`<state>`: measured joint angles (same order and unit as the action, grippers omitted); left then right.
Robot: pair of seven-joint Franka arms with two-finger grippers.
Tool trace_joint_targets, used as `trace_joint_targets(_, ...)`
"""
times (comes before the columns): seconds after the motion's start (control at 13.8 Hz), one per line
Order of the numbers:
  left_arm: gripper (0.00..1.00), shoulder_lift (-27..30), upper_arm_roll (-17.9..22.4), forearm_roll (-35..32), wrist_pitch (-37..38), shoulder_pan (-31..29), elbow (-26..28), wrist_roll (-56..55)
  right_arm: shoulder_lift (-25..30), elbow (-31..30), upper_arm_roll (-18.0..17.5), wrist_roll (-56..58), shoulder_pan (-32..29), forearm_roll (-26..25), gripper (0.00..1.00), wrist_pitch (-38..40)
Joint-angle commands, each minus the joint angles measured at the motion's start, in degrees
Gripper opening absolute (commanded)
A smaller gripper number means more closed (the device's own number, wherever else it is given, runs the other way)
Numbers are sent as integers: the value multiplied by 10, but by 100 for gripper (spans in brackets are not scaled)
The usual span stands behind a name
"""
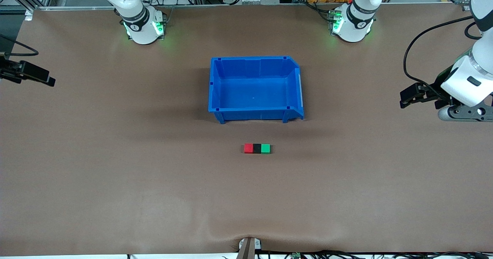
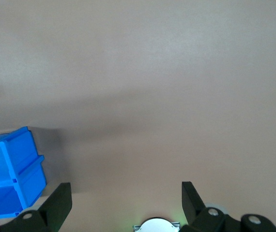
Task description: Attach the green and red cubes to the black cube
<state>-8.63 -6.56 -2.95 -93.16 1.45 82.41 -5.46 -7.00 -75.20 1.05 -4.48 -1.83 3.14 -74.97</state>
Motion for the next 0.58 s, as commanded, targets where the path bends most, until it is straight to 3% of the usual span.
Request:
trace_joint_targets(0.0,100,5,0,-8,0,-1,-2,8,52,-54,-10,11,-5,-11,100,-11)
trace_joint_targets(0.29,100,5,0,-8,0,-1,-2,9,86,-98,-10,12,-5,-14,100,-21)
trace_joint_targets(0.51,100,5,0,-8,0,-1,-2,8,127,-168,-10,12,-5,-14,100,-63)
